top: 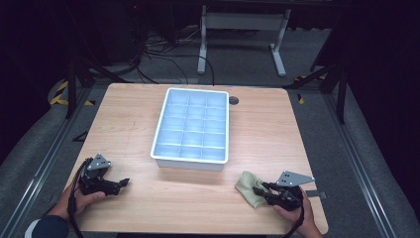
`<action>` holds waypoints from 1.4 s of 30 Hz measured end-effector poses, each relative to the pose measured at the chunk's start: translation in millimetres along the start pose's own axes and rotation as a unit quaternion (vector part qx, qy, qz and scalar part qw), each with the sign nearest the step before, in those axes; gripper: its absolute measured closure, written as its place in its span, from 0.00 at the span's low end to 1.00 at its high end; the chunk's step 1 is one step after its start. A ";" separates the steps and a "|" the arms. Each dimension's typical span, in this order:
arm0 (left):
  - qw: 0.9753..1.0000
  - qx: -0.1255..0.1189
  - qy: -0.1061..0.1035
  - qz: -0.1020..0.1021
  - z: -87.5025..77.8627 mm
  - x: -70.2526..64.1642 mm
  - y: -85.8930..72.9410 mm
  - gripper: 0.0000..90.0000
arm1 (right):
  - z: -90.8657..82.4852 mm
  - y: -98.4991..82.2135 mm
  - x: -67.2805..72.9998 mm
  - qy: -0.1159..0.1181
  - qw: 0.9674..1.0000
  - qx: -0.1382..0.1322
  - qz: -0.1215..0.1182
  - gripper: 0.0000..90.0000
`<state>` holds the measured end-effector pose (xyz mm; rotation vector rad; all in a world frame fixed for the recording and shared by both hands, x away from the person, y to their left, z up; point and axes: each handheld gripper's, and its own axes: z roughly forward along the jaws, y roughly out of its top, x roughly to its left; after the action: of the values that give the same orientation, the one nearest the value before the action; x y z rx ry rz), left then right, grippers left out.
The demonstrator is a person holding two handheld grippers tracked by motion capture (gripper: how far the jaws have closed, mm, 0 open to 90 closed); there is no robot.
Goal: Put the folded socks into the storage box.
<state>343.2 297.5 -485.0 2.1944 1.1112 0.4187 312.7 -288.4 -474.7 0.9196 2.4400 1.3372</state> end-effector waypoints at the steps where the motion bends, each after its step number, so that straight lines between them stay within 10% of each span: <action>1: 1.000 0.000 0.000 0.000 0.0 0.0 0.0 0.00 | -0.7 0.1 -1.0 -0.004 1.000 -0.001 -0.002 0.78; 42: 1.000 0.001 0.000 0.000 -0.1 0.0 0.0 0.00 | -32.8 79.1 -19.5 -0.060 0.996 -0.053 -0.039 0.78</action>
<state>343.1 297.6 -484.9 2.1955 1.1121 0.4177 346.3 -291.8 -393.6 0.8432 2.2675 1.3300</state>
